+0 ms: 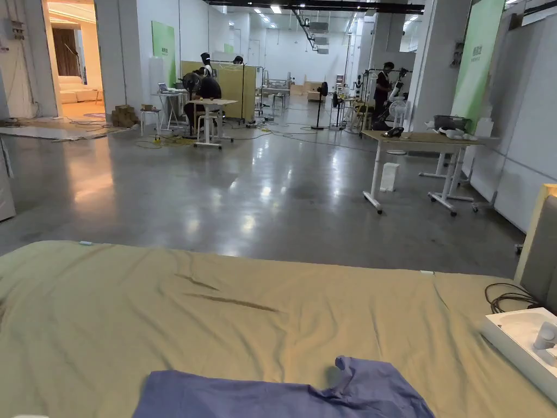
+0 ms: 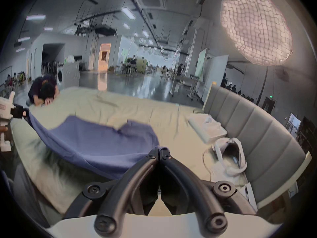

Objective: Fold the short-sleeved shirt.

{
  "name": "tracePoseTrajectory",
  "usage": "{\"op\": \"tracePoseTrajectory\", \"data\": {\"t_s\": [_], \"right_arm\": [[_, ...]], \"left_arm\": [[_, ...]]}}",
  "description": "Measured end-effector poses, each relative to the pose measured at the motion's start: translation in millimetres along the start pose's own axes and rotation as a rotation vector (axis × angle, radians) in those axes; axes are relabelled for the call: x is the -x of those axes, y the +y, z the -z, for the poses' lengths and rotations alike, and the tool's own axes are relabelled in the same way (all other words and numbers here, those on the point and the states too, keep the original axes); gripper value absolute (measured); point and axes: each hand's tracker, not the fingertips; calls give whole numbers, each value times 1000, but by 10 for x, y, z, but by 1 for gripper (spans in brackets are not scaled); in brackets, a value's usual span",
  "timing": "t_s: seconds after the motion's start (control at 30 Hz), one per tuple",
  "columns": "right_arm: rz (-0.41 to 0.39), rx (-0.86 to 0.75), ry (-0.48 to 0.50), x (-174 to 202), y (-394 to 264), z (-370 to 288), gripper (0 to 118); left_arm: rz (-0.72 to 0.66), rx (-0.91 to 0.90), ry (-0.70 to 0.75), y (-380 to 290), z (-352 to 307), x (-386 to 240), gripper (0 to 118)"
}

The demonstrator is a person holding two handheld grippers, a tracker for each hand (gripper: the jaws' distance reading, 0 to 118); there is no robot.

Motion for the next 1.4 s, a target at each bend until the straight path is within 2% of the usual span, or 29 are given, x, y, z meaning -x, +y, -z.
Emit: {"op": "tracePoseTrajectory", "data": {"t_s": [0.3,0.53,0.63,0.67,0.7,0.77,0.8,0.83,1.07,1.2,1.27,1.3,1.37,1.4], "right_arm": [[-33,218,18,204,-922,161,0],[-33,379,23,306,-1194,408,0],[-23,429,13,338,-1215,486,3],[-18,432,13,337,-1216,494,11],[-7,424,16,333,-1178,484,27],[19,397,13,336,-1059,484,53],[38,368,7,345,-960,469,67],[52,337,0,358,-880,473,69],[169,83,17,549,-160,579,69],[202,-65,10,704,155,564,67],[220,-133,19,762,250,522,57],[219,-155,14,792,294,505,43],[209,-192,4,847,352,481,27],[205,-204,-1,868,368,469,20]], "left_arm": [[76,211,17,-843,126,23,5],[83,370,28,-1151,372,12,5],[102,385,32,-1132,348,-27,12],[104,386,35,-1093,332,-24,21],[103,387,37,-1035,295,-25,34],[74,357,37,-896,232,-3,50],[47,318,29,-806,203,-7,55],[32,284,26,-730,194,-6,55],[21,59,6,-69,138,-444,55],[15,-62,-10,196,102,-762,55],[6,-121,-29,264,59,-894,54],[13,-149,-30,297,32,-969,51],[45,-190,-9,331,-11,-1098,36],[58,-205,-1,342,-30,-1157,22]]}}
